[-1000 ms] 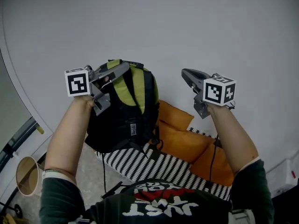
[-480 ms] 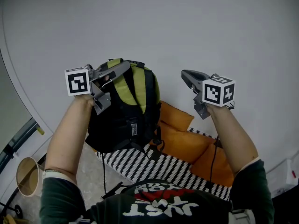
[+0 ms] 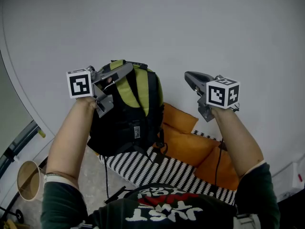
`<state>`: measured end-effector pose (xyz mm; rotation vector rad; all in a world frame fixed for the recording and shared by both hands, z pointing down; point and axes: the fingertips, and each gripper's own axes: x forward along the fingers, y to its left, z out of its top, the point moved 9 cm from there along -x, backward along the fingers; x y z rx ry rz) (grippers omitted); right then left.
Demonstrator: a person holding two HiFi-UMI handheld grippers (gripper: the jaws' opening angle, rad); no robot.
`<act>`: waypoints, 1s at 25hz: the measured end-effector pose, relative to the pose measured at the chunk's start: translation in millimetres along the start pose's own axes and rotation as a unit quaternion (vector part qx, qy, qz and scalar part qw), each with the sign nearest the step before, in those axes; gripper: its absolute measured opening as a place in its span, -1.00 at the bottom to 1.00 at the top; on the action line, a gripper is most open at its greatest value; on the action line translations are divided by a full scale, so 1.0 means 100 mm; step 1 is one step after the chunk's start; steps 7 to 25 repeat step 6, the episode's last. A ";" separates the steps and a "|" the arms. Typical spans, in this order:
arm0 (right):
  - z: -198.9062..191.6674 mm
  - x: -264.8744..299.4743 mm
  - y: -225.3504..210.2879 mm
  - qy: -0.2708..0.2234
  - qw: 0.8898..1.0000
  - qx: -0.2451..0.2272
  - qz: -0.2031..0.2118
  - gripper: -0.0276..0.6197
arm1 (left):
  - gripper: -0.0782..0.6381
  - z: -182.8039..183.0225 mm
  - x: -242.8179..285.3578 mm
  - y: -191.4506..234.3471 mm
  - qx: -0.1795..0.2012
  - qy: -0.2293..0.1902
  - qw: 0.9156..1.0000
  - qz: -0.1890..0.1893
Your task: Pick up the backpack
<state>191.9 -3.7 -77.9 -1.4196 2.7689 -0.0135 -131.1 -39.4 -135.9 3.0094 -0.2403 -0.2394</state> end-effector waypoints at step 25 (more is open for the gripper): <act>0.01 -0.01 0.02 0.003 1.000 0.000 0.002 -0.83 | -0.72 0.00 0.03 -0.04 -0.006 -0.002 1.000 -0.007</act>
